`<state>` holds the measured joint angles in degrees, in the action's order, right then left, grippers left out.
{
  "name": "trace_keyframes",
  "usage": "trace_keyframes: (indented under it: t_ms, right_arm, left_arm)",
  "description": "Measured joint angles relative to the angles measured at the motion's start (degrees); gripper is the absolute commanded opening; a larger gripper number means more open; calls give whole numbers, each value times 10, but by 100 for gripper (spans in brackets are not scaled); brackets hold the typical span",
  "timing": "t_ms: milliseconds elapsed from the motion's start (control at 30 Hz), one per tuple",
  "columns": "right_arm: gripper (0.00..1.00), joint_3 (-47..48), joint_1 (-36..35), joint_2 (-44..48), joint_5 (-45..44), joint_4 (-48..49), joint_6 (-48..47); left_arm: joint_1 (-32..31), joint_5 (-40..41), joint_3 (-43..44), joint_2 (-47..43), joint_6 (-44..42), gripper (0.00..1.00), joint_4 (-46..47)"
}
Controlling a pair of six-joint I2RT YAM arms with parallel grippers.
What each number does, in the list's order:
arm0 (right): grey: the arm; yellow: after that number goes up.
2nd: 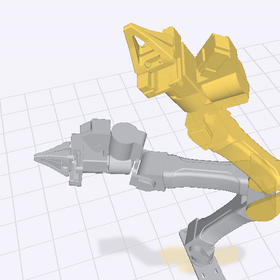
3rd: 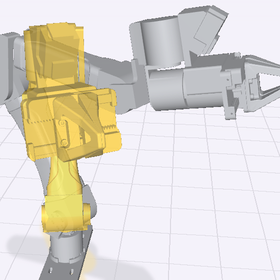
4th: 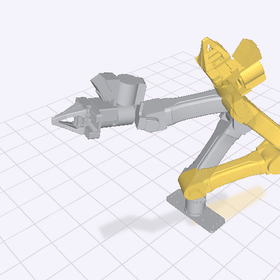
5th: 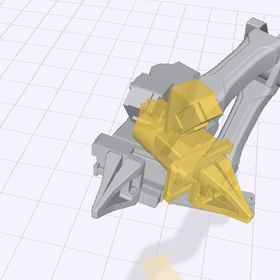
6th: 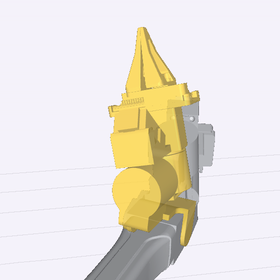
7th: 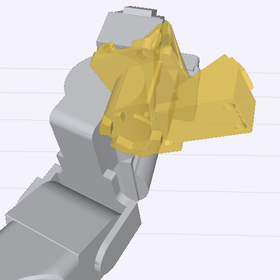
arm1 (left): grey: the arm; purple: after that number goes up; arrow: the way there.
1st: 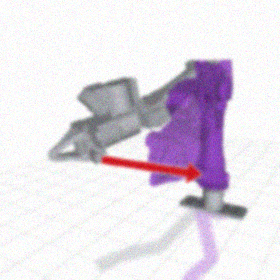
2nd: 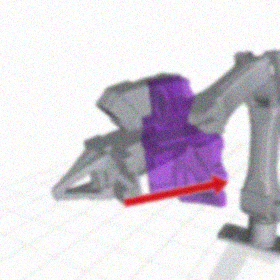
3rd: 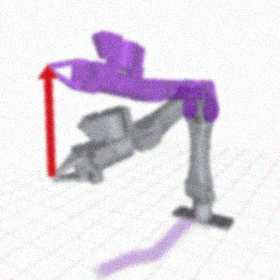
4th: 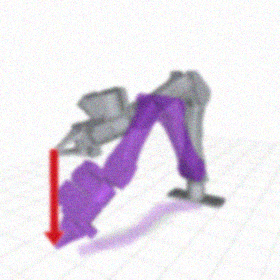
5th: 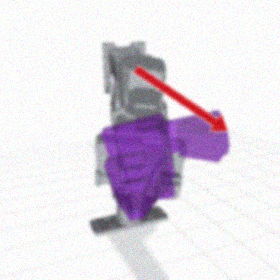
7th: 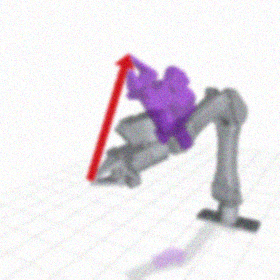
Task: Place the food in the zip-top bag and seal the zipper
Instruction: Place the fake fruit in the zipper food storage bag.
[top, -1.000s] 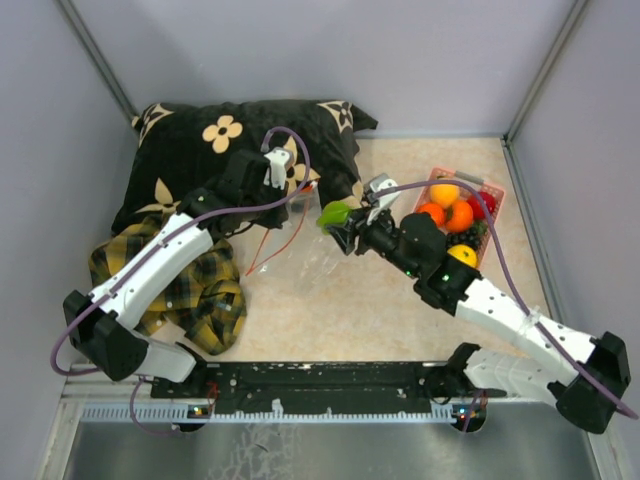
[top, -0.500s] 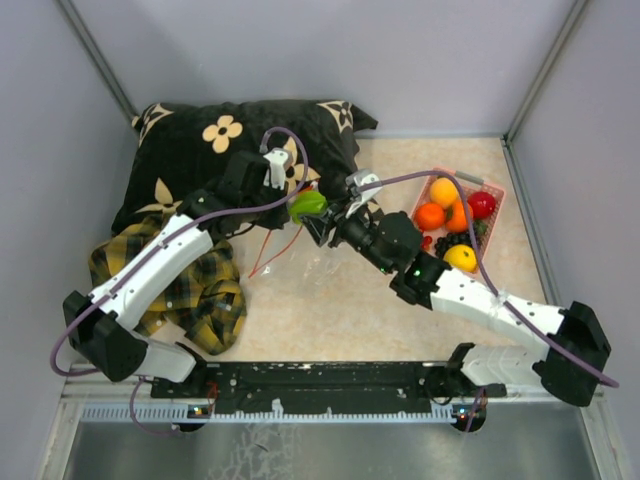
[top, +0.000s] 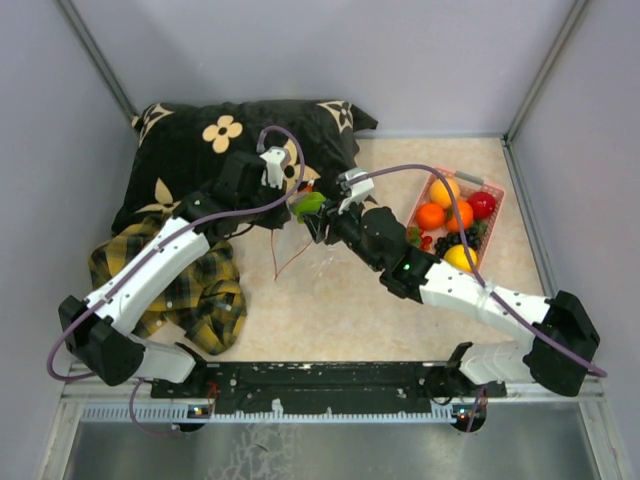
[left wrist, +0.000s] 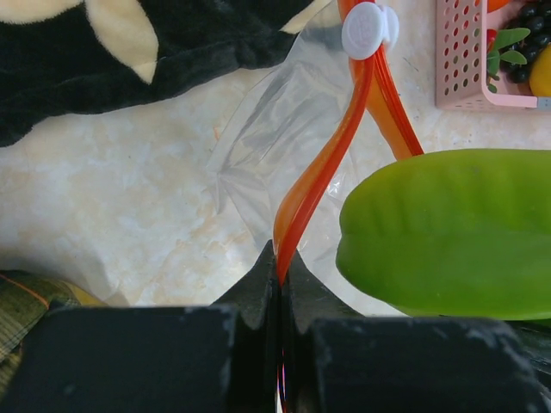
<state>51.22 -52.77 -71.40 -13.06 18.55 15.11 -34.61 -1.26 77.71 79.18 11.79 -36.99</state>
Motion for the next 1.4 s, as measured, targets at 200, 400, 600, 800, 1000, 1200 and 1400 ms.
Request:
trace_keyframes:
  t_ms: [200,400,600,800,1000,1200,1400]
  right_arm:
    - [1,14,0,-14,9,-28,-11]
    - [0,33,-1,-44,45,-54,-40]
    - [1,44,-1,-72,47,-100,-85]
    - [4,50,-3,-84,19,-139,-113]
    - [11,50,-3,-84,14,-139,-121]
    - [40,52,-3,-94,60,-112,-120]
    - [62,52,-3,-111,69,-127,-116]
  left_arm:
    - [0,-13,-2,0,2,0,4]
    - [4,-14,-5,0,2,0,6]
    - [4,-27,-6,-3,2,0,9]
    - [9,-46,-12,-10,3,0,16]
    - [13,-66,-16,-13,4,0,24]
    - [13,-78,-17,-13,4,0,26]
    - [14,-79,-18,-13,4,0,26]
